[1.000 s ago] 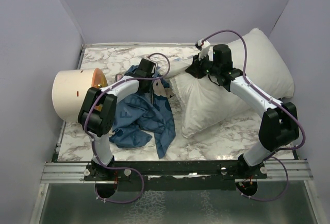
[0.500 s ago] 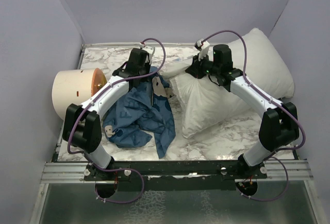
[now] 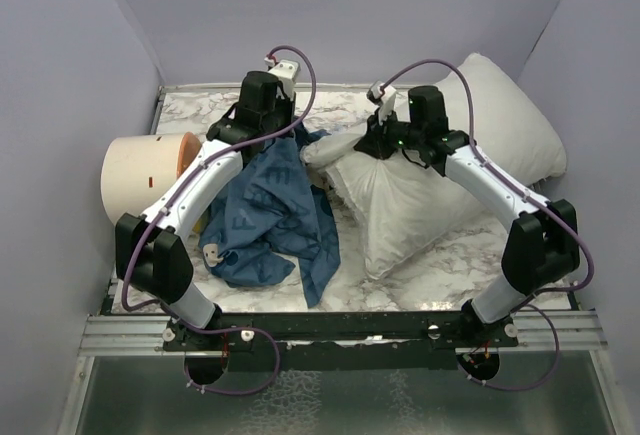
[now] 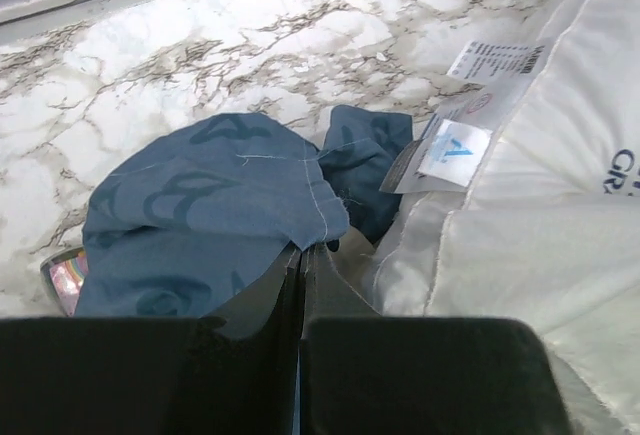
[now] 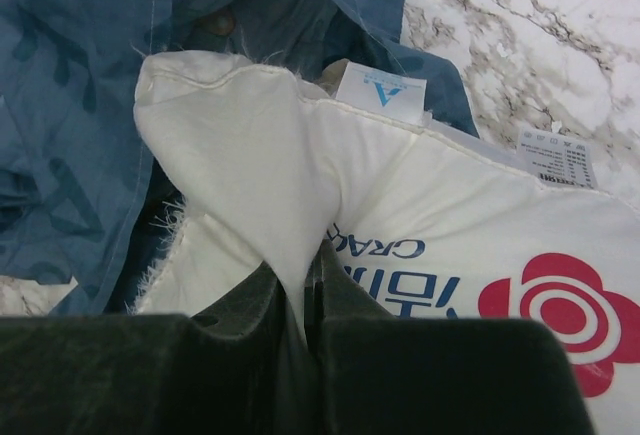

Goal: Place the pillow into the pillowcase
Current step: Pick up the pillowcase from the center of the board.

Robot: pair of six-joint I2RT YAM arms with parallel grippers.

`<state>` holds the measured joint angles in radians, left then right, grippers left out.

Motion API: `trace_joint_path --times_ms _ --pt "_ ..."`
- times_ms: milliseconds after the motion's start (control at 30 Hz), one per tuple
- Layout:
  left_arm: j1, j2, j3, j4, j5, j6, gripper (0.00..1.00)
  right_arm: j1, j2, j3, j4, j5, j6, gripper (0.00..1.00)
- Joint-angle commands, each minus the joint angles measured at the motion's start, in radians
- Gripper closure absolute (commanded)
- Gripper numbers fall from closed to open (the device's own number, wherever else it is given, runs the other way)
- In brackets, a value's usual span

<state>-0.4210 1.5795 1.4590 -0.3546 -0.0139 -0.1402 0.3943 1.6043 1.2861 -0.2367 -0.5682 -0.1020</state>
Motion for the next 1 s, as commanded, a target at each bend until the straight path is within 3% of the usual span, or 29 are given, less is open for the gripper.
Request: trace_joint_path --times_ms 0,233,500,733,833,967 --pt "0.003 -0.044 0.033 -0.014 0.093 -0.011 1.0 0.031 0.053 0.099 -0.064 -0.023 -0.001 0.99" --pt "0.006 -0.112 -0.001 -0.035 0.142 0.005 1.0 0.044 0.154 0.264 -0.112 0.02 0.012 0.99" --pt "0.014 -0.142 0.033 -0.034 0.209 -0.015 1.0 0.133 0.163 0.274 -0.112 -0.01 -0.022 0.99" --pt "0.016 -0.106 0.073 -0.026 0.312 -0.054 1.0 0.159 0.193 0.365 -0.049 0.015 0.055 0.99" --pt "0.016 -0.098 0.074 -0.026 0.341 -0.061 1.0 0.16 0.207 0.404 -0.017 0.092 0.102 0.99" --pt "0.017 -0.094 0.065 -0.04 0.353 -0.054 1.0 0.158 0.206 0.417 0.043 0.317 0.168 0.99"
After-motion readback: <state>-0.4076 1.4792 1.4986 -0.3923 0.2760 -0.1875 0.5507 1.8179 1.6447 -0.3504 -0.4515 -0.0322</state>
